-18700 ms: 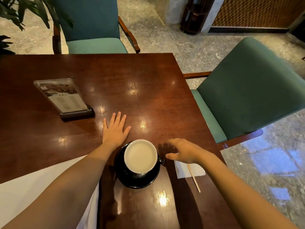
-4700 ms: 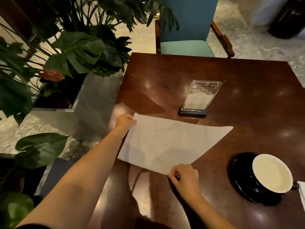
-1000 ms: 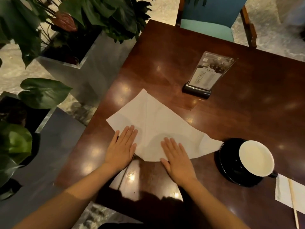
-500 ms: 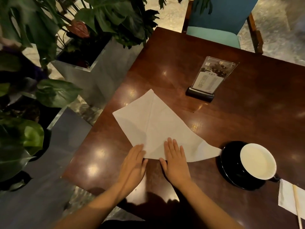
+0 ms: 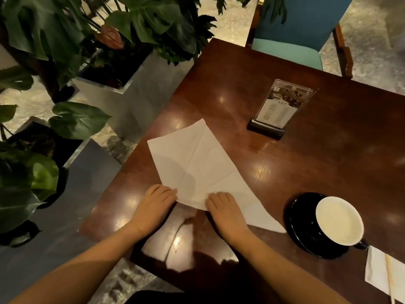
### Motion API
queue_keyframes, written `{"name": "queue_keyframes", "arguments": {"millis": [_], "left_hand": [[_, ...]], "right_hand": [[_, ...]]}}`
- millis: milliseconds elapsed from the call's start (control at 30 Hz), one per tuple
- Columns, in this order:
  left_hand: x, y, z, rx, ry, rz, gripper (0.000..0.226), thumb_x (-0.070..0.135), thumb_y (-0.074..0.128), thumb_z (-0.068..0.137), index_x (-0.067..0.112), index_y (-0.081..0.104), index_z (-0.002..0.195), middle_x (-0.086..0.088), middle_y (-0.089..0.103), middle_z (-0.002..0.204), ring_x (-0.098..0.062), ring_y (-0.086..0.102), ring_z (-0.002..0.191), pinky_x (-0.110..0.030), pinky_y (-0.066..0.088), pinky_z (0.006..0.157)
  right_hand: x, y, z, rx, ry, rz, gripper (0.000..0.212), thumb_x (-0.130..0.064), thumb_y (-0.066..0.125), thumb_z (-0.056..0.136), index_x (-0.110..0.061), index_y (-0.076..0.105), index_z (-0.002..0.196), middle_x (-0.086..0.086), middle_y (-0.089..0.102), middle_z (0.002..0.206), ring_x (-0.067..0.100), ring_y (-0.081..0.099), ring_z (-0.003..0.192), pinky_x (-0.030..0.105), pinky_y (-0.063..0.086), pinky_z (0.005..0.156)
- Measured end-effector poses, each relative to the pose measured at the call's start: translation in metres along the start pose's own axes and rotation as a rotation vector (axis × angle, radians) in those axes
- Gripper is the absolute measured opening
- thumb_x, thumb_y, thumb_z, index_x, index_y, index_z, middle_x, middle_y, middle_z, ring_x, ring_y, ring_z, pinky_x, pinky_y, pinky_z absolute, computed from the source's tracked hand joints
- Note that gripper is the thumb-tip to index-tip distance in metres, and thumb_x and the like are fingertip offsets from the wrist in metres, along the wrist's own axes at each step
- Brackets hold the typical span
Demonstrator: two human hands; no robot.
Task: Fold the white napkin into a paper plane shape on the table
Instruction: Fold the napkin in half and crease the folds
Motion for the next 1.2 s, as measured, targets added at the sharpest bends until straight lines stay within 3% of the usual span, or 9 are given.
{"name": "queue_keyframes", "arguments": {"millis": [100, 233, 367, 533, 700, 800, 867, 1000, 1200], "left_hand": [[-0.014, -0.010, -0.005, -0.015, -0.010, 0.009, 0.027, 0.017, 0.049, 0.080, 0.008, 0.074, 0.086, -0.006, 0.075, 0.096, -0.023, 0.070, 0.084, -0.030, 0.038, 0.086], [-0.037, -0.017, -0.010, -0.064, -0.131, 0.021, 0.031, 0.019, 0.047, 0.081, 0.008, 0.074, 0.090, -0.007, 0.074, 0.096, -0.026, 0.069, 0.087, -0.031, 0.036, 0.085], [-0.054, -0.016, -0.018, -0.090, -0.300, -0.032, 0.050, 0.039, 0.033, 0.096, 0.008, 0.071, 0.103, -0.012, 0.071, 0.096, -0.034, 0.064, 0.086, -0.033, 0.042, 0.085], [-0.063, -0.010, -0.024, -0.101, -0.414, -0.076, 0.066, 0.053, 0.019, 0.095, 0.014, 0.070, 0.107, -0.010, 0.070, 0.100, -0.034, 0.062, 0.092, -0.039, 0.046, 0.086], [-0.071, -0.011, -0.030, 0.024, -0.572, -0.118, 0.063, 0.062, 0.026, 0.090, 0.022, 0.074, 0.083, 0.001, 0.069, 0.111, -0.024, 0.057, 0.103, -0.028, 0.024, 0.090], [-0.073, -0.003, -0.038, 0.072, -0.743, -0.220, 0.026, 0.044, 0.059, 0.084, 0.023, 0.074, 0.080, 0.000, 0.063, 0.123, -0.026, 0.050, 0.109, -0.032, 0.021, 0.092], [-0.072, 0.002, -0.044, 0.111, -0.858, -0.270, 0.006, 0.029, 0.072, 0.079, 0.024, 0.074, 0.081, -0.001, 0.061, 0.126, -0.027, 0.047, 0.112, -0.037, 0.022, 0.092], [-0.072, 0.005, -0.054, 0.155, -1.019, -0.352, 0.002, 0.025, 0.073, 0.078, 0.027, 0.072, 0.078, 0.000, 0.060, 0.125, -0.025, 0.042, 0.116, -0.039, 0.022, 0.095], [-0.070, 0.006, -0.058, 0.165, -1.059, -0.377, 0.010, 0.020, 0.075, 0.077, 0.027, 0.070, 0.072, 0.001, 0.058, 0.126, -0.023, 0.042, 0.117, -0.043, 0.023, 0.098]], "right_hand": [[0.023, -0.010, 0.006, -0.131, 0.112, -0.026, 0.023, -0.014, 0.077, 0.060, -0.014, 0.063, 0.078, 0.003, 0.064, 0.080, 0.023, 0.061, 0.071, 0.031, 0.048, 0.062], [0.055, -0.018, 0.015, -0.369, 0.201, 0.207, 0.013, -0.018, 0.054, 0.084, -0.011, 0.054, 0.095, 0.008, 0.059, 0.105, 0.029, 0.056, 0.095, 0.039, 0.047, 0.074], [0.081, -0.036, 0.034, -0.548, 0.204, 0.226, 0.022, -0.020, 0.058, 0.083, -0.022, 0.041, 0.069, 0.005, 0.054, 0.088, 0.024, 0.052, 0.081, 0.030, 0.038, 0.057], [0.127, -0.062, 0.069, -0.477, 0.328, 0.248, 0.013, -0.011, 0.055, 0.078, -0.022, 0.054, 0.071, 0.000, 0.057, 0.079, 0.022, 0.055, 0.074, 0.026, 0.034, 0.049], [0.160, -0.071, 0.106, -0.215, 0.570, 0.997, 0.013, -0.011, 0.072, 0.078, -0.020, 0.068, 0.071, -0.004, 0.065, 0.070, 0.004, 0.059, 0.057, 0.015, 0.045, 0.047], [0.168, -0.058, 0.130, -0.129, 0.675, 1.227, 0.015, -0.007, 0.072, 0.079, -0.020, 0.066, 0.085, 0.010, 0.067, 0.089, 0.021, 0.067, 0.078, 0.029, 0.057, 0.065], [0.164, -0.051, 0.151, -0.100, 0.679, 1.252, 0.019, -0.004, 0.070, 0.079, -0.014, 0.066, 0.095, 0.011, 0.065, 0.089, 0.025, 0.065, 0.082, 0.034, 0.055, 0.072], [0.151, -0.041, 0.188, -0.010, 0.682, 1.218, 0.023, -0.003, 0.068, 0.080, -0.008, 0.064, 0.102, 0.003, 0.057, 0.076, 0.013, 0.057, 0.069, 0.011, 0.045, 0.043], [0.139, -0.008, 0.227, -0.027, 0.632, 0.986, 0.022, -0.012, 0.065, 0.084, -0.010, 0.063, 0.106, -0.006, 0.051, 0.075, 0.011, 0.050, 0.065, 0.020, 0.039, 0.051]]}}
Point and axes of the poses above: each hand's wrist, its own z-axis towards the middle knuckle, its own y-axis out of the palm, x = y × z, the point moved 8 cm from there along z, towards the middle knuckle
